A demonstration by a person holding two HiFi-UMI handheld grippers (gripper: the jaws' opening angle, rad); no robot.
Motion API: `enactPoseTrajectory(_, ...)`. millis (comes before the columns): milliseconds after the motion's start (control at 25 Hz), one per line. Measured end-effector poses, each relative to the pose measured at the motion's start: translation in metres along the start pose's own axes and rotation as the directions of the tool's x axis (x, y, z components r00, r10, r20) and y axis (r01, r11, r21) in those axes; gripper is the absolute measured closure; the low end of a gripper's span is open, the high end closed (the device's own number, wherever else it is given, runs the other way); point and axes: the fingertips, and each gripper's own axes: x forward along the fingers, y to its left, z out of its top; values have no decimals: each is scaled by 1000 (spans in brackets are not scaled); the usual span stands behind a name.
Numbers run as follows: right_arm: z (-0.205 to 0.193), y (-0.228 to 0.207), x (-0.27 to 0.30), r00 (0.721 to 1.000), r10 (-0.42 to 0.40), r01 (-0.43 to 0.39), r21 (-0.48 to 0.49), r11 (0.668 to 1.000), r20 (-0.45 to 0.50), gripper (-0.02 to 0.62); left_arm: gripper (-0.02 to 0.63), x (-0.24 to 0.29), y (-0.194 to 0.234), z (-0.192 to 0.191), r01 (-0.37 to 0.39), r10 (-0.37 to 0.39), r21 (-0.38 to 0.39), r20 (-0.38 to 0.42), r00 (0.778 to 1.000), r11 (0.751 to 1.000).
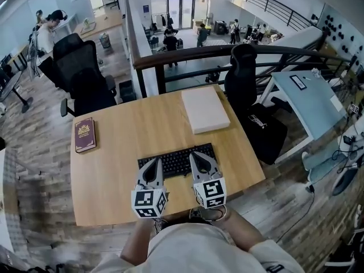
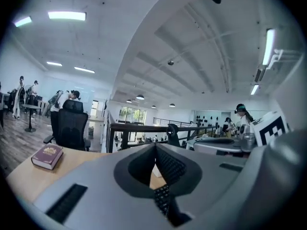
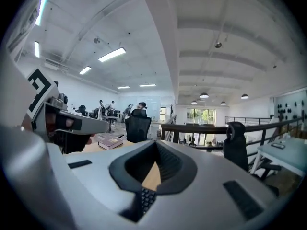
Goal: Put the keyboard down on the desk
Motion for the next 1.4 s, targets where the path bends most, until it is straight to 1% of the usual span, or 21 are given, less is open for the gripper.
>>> enactPoseTrajectory(80, 24, -5, -4, 999, -8, 9, -27, 1000, 52, 592, 595, -1, -3, 17, -7, 6, 19, 36, 999, 1000)
enactPoseTrajectory(160, 45, -11, -7, 995, -15, 18, -33, 999, 101, 592, 595, -2, -6, 32, -15, 13, 25, 73, 997, 1000)
enactPoseTrajectory(320, 75, -23, -13, 986, -35, 39, -24, 999, 165, 592, 595, -7, -5, 59, -35, 31, 32, 138, 990, 999)
enactPoseTrajectory(400, 85, -28, -15, 981, -44, 49, -26, 998, 188, 592, 595, -9, -5, 66, -34, 28, 37, 151, 988, 999)
enactPoseTrajectory(680, 91, -32, -16, 978, -52, 55, -9, 998, 203, 592, 595, -14, 1, 71, -60, 52, 50, 155, 987, 997)
enactPoseTrajectory(840, 93, -30, -16, 978, -43, 48, -20, 999, 206, 592, 595, -14, 6, 73, -74, 66, 46, 162, 985, 996)
enactPoseTrajectory(1280, 101, -29, -17, 973, -36, 43, -25, 999, 230, 592, 595, -14, 4, 75, -68, 58, 64, 156, 986, 996)
enactPoseTrajectory(1400, 97, -29, -18, 977, -29, 33, -17, 999, 210, 592, 595, -14, 3, 74, -70, 59, 71, 148, 987, 995)
